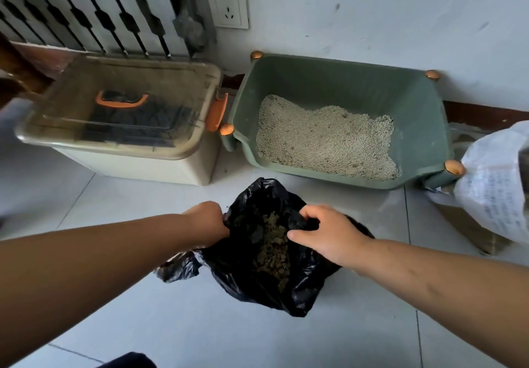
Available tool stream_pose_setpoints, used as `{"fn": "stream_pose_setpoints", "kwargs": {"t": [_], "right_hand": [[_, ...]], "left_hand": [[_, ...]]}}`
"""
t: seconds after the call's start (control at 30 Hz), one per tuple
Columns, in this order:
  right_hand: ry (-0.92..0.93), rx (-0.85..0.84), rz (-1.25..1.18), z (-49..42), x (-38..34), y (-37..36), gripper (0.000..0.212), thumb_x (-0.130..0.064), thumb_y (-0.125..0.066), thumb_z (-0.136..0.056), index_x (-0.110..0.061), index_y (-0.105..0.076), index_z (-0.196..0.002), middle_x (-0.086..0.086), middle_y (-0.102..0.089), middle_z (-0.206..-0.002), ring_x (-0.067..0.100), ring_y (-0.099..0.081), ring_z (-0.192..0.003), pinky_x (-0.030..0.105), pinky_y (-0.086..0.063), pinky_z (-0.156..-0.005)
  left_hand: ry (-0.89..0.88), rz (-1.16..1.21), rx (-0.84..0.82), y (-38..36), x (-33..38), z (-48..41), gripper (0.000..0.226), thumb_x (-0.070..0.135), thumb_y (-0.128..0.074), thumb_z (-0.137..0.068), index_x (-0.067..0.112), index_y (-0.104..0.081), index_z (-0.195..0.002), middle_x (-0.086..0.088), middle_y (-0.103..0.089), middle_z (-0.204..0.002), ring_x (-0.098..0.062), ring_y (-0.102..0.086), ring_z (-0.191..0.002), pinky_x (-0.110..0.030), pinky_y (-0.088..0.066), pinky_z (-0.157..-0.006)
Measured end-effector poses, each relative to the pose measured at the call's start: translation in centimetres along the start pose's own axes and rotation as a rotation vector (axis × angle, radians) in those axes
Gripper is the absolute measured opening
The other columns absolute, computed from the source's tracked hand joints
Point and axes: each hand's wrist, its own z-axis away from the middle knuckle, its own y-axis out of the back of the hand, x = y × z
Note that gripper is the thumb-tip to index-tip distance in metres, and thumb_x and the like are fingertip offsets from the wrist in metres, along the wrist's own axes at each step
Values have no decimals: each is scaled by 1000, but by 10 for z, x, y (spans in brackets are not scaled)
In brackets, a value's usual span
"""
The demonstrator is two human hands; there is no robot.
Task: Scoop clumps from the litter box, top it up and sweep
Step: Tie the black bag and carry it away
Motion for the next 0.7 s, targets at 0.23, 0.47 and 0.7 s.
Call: {"fn": "stream_pose_setpoints", "kwargs": {"t": [0.23, 0.47, 0.7], "right_hand": [[-394, -37, -381, -17, 45, 4, 64, -60, -43, -91, -22, -33, -141, 4, -48, -139, 23, -53, -119, 41, -50, -93], [-343, -152, 580, -14, 78, 0, 33, -9, -50, -88, -10, -40, -119, 13, -50, -119, 25, -55, -104, 27, -41, -76], [-238, -275, 807, -12, 29, 30, 22, -30, -58, -86, -15, -66, -100, 2, -61, -87, 20, -56, -79, 20, -42, -66]], "left_hand": [[-252, 408, -116, 21, 17, 19, 9, 25, -72, -89, 20, -66, -92, 3, -62, -80, -9, -53, -67, -16, -39, -53], [-108, 252, 142, 16, 11, 12, 53, 44, -59, -97, 21, -46, -142, -7, -56, -136, -24, -59, -115, -32, -53, -86], [141, 24, -501, 25, -11, 17, 36, 50, -59, -93, 16, -66, -99, -4, -71, -96, -26, -68, -95, -55, -42, -104]]}}
